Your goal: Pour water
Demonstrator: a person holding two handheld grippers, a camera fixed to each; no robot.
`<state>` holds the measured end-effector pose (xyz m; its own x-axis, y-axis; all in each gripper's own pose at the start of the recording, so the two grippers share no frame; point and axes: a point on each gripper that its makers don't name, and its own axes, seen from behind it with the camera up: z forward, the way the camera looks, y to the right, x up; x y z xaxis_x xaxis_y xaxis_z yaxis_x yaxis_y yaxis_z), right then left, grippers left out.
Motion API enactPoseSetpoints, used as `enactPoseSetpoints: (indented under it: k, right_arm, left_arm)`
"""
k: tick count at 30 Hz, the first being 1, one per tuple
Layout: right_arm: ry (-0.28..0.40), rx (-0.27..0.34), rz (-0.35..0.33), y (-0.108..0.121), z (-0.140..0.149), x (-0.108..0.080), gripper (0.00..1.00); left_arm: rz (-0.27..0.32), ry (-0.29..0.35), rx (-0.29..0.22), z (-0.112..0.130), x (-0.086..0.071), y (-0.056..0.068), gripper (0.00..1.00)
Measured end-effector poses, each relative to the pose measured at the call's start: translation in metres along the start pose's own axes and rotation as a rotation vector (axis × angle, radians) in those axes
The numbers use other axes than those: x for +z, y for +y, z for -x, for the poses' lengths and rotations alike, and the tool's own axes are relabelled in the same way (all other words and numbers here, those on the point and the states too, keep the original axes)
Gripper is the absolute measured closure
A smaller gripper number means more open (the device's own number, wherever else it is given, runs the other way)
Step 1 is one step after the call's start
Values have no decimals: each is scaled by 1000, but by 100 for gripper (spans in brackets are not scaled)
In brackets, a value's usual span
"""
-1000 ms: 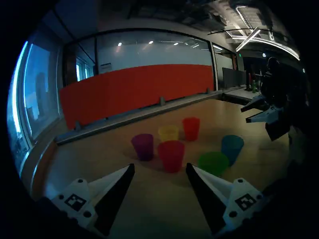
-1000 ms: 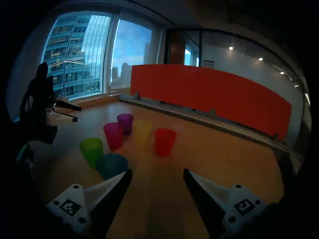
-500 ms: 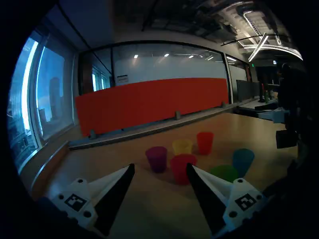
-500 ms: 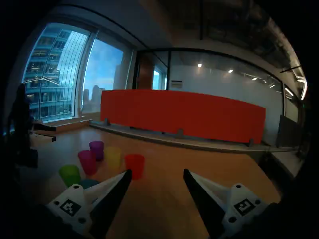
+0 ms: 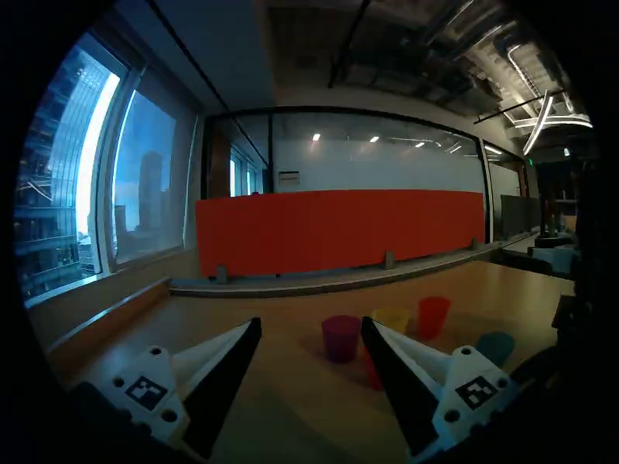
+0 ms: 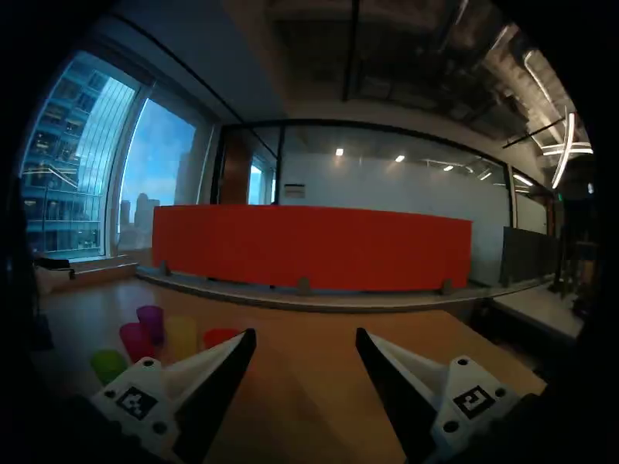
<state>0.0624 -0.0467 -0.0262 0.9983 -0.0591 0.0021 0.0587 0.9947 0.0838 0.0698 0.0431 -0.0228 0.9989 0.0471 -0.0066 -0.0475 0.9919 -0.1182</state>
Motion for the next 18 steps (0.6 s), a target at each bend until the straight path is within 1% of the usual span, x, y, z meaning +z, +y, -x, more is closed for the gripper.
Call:
enactPoseSetpoints:
  k: [4, 9, 15, 18]
  right_arm:
    - [17, -2, 38, 8, -4, -2, 0]
    - [19, 1, 57, 13, -5, -5, 0]
    - [34, -4, 78, 19, -12, -9, 0]
    - [43, 3, 81, 20, -16, -11, 0]
  left_arm:
    - [-20, 11, -10, -3, -1, -3, 4]
    - [-41, 19, -13, -4, 1, -7, 4]
    - [-87, 38, 15, -1, 3, -14, 4]
    - [-96, 49, 19, 0, 5, -14, 4]
